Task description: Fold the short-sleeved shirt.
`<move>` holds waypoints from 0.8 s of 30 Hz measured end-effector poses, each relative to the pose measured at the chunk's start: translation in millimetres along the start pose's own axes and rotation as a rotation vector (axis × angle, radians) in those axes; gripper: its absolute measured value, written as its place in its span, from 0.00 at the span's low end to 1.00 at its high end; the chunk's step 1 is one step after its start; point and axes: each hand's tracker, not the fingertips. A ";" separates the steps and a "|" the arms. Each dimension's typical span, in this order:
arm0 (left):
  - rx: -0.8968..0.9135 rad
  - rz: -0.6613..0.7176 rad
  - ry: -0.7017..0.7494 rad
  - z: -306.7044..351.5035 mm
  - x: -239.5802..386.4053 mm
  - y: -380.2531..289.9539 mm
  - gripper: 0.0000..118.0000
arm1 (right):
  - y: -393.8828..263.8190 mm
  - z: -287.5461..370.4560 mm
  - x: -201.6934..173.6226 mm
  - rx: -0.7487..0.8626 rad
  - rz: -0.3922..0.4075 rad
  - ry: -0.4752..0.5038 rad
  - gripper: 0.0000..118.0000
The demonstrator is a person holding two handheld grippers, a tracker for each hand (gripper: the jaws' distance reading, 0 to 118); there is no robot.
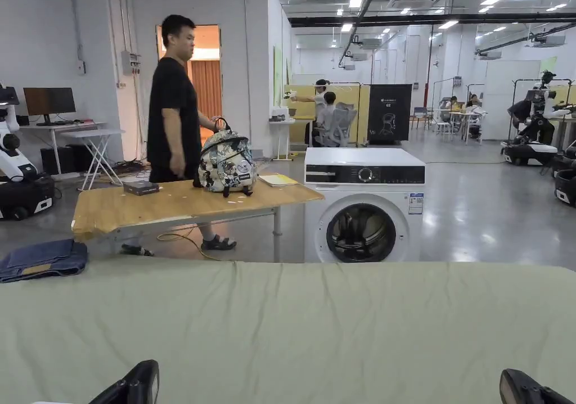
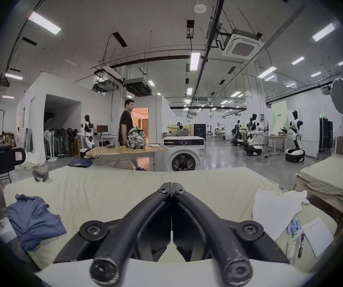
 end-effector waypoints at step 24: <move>-0.076 -0.755 0.024 -13.1 16.9 -24.4 0.00 | -15.6 -4.5 -11.5 -0.027 0.656 -0.064 0.00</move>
